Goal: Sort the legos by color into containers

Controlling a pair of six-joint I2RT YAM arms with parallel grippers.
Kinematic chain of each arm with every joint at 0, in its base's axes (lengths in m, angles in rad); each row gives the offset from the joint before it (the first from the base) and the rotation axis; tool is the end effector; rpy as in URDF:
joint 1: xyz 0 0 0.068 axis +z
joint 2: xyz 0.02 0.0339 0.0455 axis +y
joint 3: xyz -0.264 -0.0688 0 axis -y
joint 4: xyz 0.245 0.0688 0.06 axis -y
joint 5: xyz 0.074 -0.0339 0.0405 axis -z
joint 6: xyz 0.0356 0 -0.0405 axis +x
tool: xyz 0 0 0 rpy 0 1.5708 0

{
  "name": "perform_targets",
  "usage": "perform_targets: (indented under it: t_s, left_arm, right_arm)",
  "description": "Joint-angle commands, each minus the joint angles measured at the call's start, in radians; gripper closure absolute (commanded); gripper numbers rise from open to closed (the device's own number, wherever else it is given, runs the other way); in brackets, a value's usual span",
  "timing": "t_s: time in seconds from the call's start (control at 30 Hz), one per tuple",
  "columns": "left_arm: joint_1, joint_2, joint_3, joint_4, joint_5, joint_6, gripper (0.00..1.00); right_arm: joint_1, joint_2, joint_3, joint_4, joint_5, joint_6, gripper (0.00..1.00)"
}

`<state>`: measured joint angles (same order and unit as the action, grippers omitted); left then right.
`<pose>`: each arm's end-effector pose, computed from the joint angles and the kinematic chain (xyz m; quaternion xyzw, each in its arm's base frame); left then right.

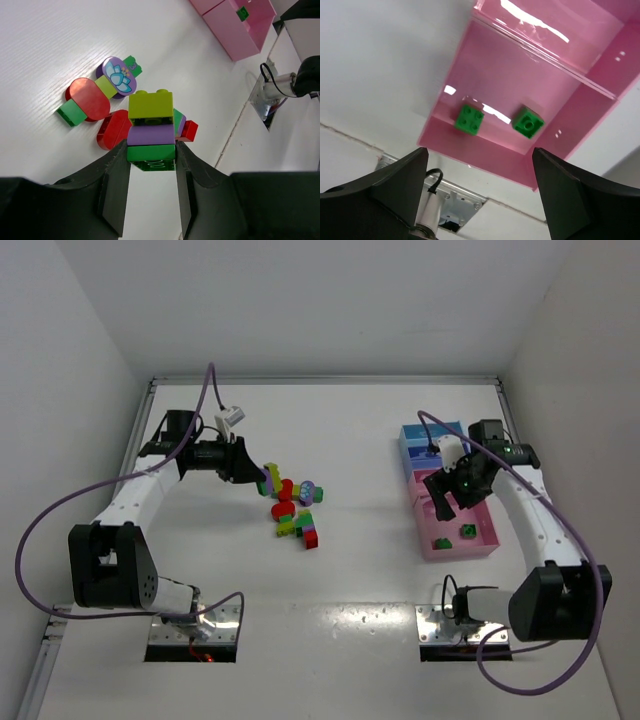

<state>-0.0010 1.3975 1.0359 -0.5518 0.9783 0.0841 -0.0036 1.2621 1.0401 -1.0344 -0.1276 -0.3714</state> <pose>0.2822 -0.0298 0.2687 0.1871 0.8283 -0.4325 0.3032 0.2258 0.0037 0.2657 -0.1901 0.9672 0.0327 0.1652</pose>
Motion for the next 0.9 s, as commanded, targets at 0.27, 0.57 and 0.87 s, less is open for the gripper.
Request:
perform_targets:
  t_s: [0.27,0.57,0.87]
  left_arm:
    - [-0.045,0.017,0.036,0.023,0.310,-0.004,0.86]
    - [-0.139,0.031,0.056,0.012,0.344,-0.004,0.86]
    - [-0.189,0.083,0.088,0.003,0.385,-0.004,0.90]
  right_arm:
    - [0.040,-0.104,0.046,0.218,-0.745,-0.101,0.15]
    - [0.178,0.178,0.153,0.518,-1.187,0.296,0.15]
    - [0.336,0.313,0.238,0.681,-1.232,0.465,0.15]
